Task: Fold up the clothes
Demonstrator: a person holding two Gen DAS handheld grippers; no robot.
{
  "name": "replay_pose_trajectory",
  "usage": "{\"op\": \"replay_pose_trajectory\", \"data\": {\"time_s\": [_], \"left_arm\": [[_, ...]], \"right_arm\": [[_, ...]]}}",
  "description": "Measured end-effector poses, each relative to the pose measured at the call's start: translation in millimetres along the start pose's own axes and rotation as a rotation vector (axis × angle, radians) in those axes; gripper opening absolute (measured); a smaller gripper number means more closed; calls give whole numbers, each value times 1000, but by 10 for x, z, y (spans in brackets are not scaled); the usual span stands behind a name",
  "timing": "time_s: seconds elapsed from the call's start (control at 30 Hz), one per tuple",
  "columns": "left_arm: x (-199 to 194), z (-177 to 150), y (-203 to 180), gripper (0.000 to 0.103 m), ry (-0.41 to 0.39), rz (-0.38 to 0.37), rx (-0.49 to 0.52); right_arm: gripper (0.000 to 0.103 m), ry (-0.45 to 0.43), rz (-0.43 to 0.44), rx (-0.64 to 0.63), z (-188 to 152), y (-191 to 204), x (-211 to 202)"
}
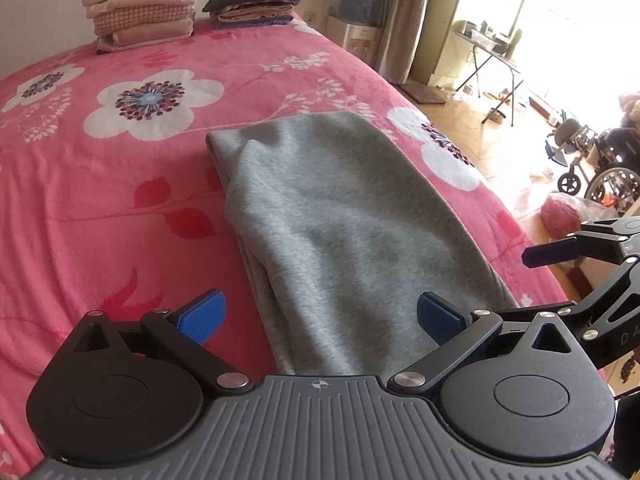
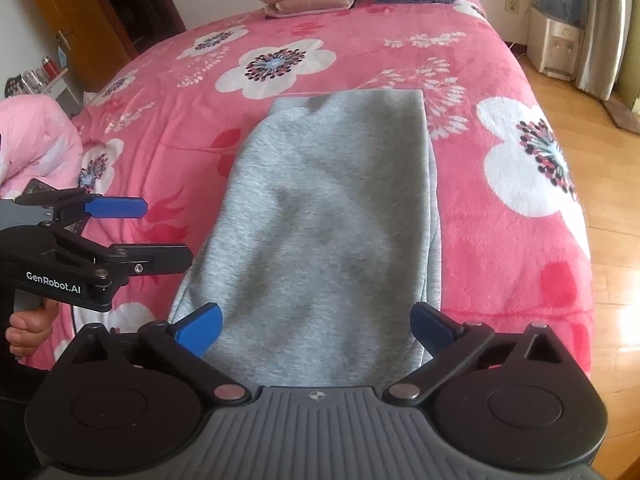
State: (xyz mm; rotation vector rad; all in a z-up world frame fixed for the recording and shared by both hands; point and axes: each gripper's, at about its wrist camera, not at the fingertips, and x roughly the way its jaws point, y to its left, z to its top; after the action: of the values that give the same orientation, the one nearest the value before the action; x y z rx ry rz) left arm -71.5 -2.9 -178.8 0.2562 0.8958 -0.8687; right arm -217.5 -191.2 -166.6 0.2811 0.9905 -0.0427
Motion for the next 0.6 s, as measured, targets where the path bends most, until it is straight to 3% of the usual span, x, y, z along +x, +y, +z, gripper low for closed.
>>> {"op": "replay_pose_trajectory", "data": {"time_s": [0.17,0.6], "left_arm": [[-2,16,32,103,-5,1,-12],[-64,53,-4,103,-56,45,8]], "right_arm": [[102,-4,-31,-9,-2,31,16],[102,-132,-96,-31,47,80,-125]]}}
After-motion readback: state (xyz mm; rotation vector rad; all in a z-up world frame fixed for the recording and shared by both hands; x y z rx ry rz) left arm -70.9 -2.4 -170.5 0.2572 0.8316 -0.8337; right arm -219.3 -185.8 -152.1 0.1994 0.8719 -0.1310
